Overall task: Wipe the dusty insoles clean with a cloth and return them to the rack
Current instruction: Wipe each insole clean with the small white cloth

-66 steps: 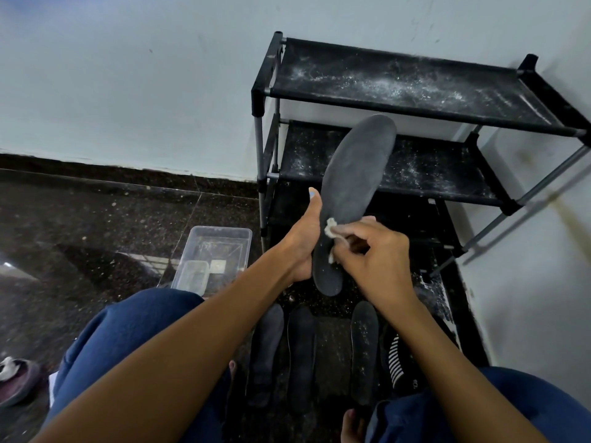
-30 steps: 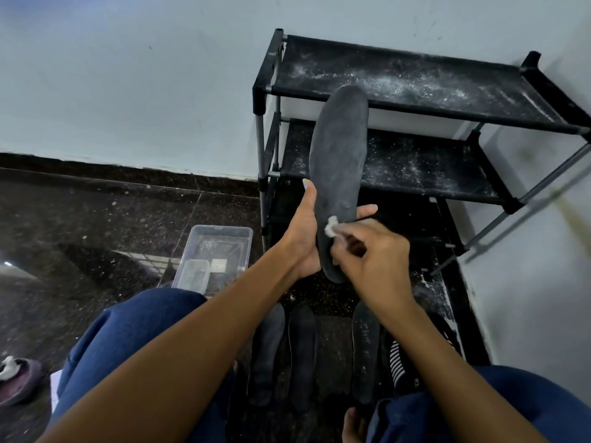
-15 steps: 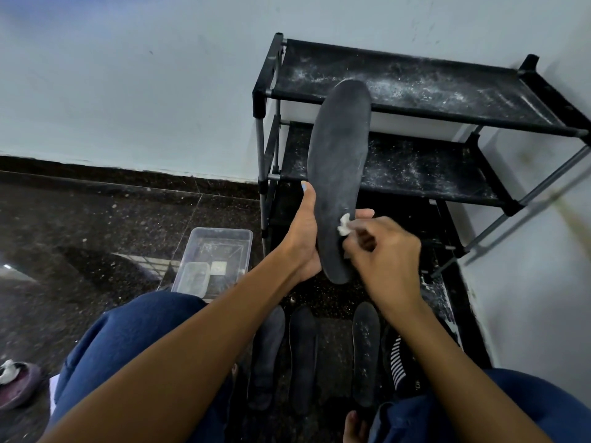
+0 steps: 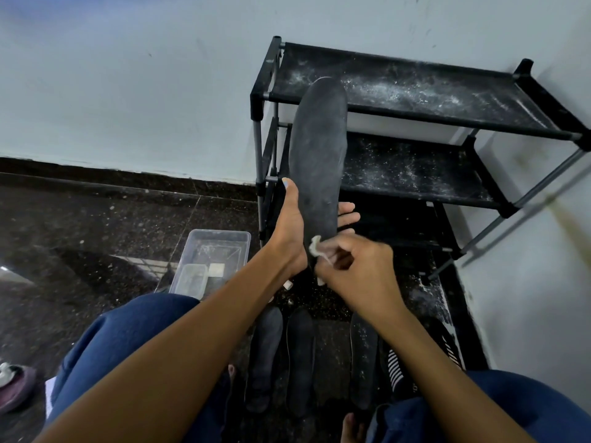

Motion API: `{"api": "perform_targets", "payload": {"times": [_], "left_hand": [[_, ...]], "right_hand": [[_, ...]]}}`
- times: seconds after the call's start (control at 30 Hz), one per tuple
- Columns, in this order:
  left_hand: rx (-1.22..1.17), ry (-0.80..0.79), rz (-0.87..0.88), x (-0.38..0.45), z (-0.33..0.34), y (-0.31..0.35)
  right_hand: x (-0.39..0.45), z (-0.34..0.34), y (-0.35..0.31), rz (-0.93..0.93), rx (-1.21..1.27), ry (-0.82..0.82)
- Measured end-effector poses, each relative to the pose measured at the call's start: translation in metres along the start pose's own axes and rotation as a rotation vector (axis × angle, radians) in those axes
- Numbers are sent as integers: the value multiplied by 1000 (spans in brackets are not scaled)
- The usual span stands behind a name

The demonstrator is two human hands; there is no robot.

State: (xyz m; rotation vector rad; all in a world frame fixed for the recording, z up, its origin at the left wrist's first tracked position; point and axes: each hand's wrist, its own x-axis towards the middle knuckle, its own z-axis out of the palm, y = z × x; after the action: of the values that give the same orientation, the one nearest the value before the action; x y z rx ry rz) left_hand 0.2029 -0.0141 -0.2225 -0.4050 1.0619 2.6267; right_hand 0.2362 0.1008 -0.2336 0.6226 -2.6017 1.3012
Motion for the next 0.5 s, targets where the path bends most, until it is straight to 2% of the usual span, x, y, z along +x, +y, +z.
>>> {"api": "perform_targets", "payload": {"times": [0.07,0.17,0.33,0.5], "left_hand": [[-3,7,3,-1,0,1],[21,-4,-21,-3,0,3],[-1,39,17,-2,0,3],[-1,32,3,-4,2,5]], "right_hand": [[0,-3,1,51,37,-11],[6,-8,9,132,-57,104],[3,-3,0,116,51,-70],[8,-9,7,186,-70,61]]}}
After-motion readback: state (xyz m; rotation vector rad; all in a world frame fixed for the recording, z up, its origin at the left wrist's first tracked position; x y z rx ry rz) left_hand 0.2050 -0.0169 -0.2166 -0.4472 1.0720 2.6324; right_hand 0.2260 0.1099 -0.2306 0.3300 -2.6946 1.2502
